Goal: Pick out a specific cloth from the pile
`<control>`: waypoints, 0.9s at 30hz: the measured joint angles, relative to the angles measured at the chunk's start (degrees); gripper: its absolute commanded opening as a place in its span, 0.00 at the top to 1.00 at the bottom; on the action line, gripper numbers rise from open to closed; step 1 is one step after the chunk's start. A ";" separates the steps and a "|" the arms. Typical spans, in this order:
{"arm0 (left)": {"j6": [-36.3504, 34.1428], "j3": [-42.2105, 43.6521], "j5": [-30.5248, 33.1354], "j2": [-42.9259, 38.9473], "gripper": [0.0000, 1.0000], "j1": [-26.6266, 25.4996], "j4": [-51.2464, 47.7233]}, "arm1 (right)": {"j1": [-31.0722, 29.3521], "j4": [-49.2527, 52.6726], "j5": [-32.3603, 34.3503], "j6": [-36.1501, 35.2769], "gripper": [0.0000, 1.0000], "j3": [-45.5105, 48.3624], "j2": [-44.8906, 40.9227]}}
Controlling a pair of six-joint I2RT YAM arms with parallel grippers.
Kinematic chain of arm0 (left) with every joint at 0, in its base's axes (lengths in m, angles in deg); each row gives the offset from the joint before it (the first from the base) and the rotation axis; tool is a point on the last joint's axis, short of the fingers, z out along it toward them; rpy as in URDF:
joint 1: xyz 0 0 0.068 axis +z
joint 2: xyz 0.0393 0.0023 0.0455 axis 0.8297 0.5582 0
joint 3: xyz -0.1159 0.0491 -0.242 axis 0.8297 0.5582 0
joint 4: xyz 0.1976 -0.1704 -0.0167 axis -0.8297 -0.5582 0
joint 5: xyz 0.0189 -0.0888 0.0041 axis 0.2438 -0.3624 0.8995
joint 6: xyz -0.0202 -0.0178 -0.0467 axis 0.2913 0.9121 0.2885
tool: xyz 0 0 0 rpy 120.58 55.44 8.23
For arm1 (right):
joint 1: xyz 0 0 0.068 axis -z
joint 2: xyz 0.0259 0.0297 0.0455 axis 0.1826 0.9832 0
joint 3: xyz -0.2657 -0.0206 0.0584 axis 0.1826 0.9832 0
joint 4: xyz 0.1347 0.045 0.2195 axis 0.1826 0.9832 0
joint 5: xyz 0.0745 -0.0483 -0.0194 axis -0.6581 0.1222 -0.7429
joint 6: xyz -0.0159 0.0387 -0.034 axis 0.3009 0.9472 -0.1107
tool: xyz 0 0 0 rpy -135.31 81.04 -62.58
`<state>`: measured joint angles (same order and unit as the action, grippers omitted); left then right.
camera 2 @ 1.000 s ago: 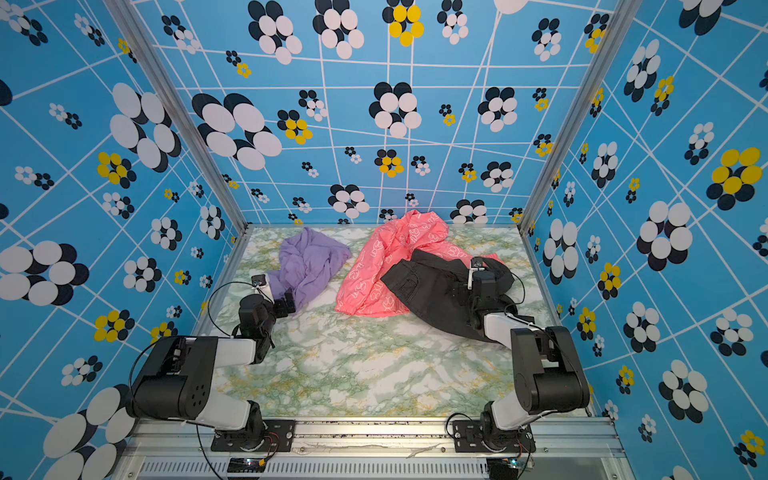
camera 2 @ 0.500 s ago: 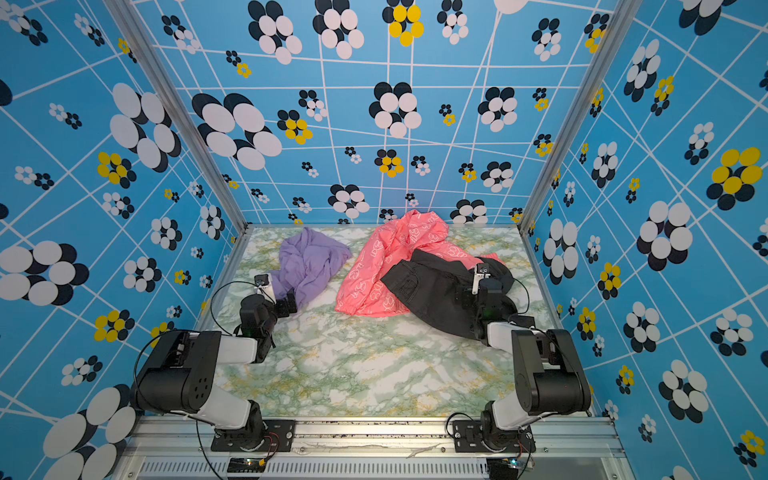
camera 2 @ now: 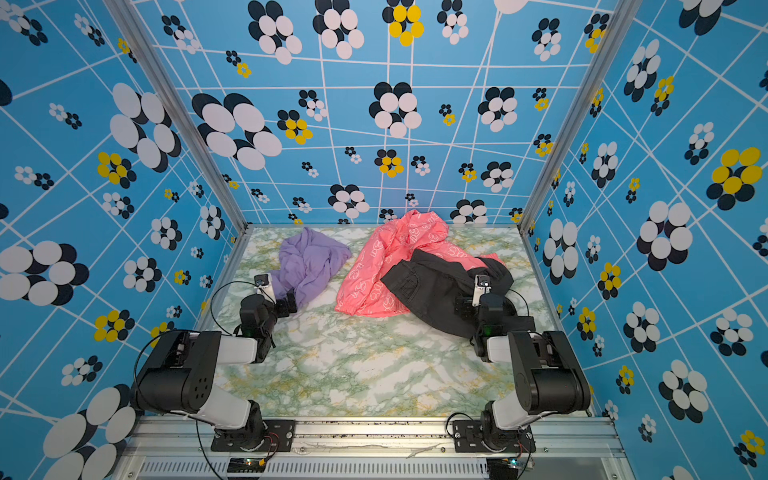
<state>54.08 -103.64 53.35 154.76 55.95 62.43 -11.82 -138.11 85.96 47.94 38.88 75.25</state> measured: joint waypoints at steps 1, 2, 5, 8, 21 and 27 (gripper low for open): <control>-0.02 0.00 0.00 0.00 0.01 0.00 0.00 | 0.00 -0.22 0.20 0.09 0.01 -0.20 0.00; 0.00 0.00 0.00 0.00 0.01 0.00 -0.02 | 0.00 -0.26 0.24 0.24 0.01 -0.39 0.00; 0.00 0.00 0.00 0.00 0.01 0.00 0.00 | 0.00 -0.42 0.39 0.48 0.01 -0.74 0.00; 0.00 0.00 0.00 0.00 0.01 0.00 0.00 | 0.00 -0.44 0.39 0.63 0.01 -0.74 0.00; 0.00 0.00 0.00 0.00 0.01 0.00 0.00 | 0.00 -0.46 0.39 0.68 0.01 -0.74 0.00; -0.02 0.00 0.02 0.00 0.01 -0.22 0.00 | 0.00 -0.46 0.42 0.68 0.01 -0.74 0.00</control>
<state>54.05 -103.64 53.37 154.76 55.73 62.43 -11.82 -138.57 86.37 48.61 38.14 75.25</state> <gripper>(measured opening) 0.992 0.991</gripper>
